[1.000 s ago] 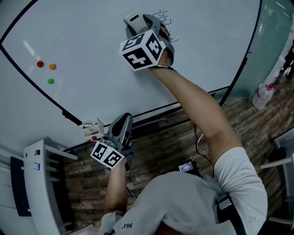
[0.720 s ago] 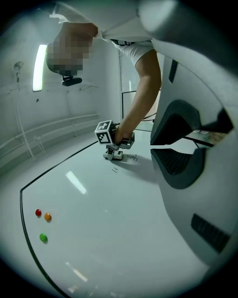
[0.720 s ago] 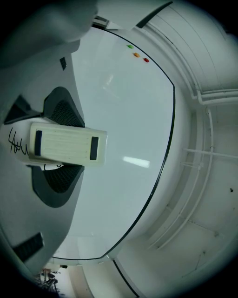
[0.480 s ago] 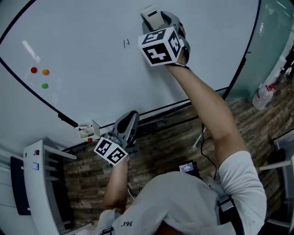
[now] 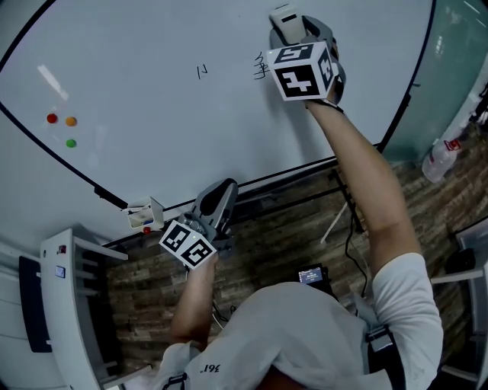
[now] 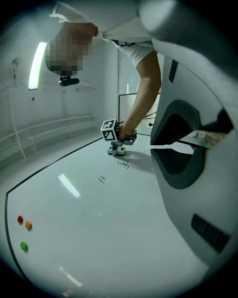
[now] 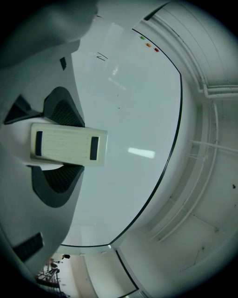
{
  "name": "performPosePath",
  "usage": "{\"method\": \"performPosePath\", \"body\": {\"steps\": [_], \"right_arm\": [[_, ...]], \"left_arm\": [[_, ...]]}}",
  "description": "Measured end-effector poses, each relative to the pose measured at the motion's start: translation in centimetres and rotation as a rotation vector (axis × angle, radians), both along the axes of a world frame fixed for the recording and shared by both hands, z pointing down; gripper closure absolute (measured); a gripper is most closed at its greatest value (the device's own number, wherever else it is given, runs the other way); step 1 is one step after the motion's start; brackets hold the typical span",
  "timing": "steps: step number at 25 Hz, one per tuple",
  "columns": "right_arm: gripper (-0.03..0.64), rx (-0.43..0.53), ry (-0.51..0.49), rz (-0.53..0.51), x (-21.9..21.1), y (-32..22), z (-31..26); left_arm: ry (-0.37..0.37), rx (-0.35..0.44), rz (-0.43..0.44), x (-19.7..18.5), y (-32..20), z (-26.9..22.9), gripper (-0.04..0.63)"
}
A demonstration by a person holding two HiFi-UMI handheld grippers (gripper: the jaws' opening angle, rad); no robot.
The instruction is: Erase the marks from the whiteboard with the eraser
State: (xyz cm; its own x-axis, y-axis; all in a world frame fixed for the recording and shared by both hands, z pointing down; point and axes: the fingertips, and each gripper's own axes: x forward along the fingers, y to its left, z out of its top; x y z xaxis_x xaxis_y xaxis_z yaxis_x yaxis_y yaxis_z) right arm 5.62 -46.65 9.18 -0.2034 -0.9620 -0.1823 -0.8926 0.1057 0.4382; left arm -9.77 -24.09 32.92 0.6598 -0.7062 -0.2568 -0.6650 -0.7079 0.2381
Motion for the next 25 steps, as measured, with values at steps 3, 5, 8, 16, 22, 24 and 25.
{"method": "performPosePath", "body": {"steps": [3, 5, 8, 16, 22, 24, 25], "right_arm": [[0.345, -0.003, 0.000, 0.018, 1.6, -0.5, 0.2], [0.345, -0.008, 0.000, 0.031, 2.7, -0.7, 0.4], [0.345, -0.016, -0.001, 0.057, 4.1, -1.1, 0.5], [0.345, -0.016, -0.058, 0.081, 6.3, 0.0, 0.9], [0.345, -0.003, -0.020, -0.020, 0.5, 2.8, 1.6], [0.345, -0.010, -0.017, -0.057, -1.8, 3.5, 2.2], [0.345, -0.014, -0.014, -0.074, -2.9, 3.9, 2.5]], "left_arm": [[-0.002, -0.007, 0.000, 0.3, -0.1, 0.2, 0.577], [-0.003, -0.009, -0.002, 0.4, -0.2, 0.2, 0.575], [-0.003, -0.008, -0.006, 0.3, -0.2, 0.2, 0.576], [0.011, 0.000, -0.038, -1.3, -0.2, -0.4, 0.576], [0.022, 0.015, -0.092, -4.1, 0.4, -1.1, 0.576], [0.025, 0.017, -0.109, -5.1, 0.8, -1.2, 0.576], [0.027, 0.017, -0.116, -5.5, 1.1, -1.2, 0.576]]}}
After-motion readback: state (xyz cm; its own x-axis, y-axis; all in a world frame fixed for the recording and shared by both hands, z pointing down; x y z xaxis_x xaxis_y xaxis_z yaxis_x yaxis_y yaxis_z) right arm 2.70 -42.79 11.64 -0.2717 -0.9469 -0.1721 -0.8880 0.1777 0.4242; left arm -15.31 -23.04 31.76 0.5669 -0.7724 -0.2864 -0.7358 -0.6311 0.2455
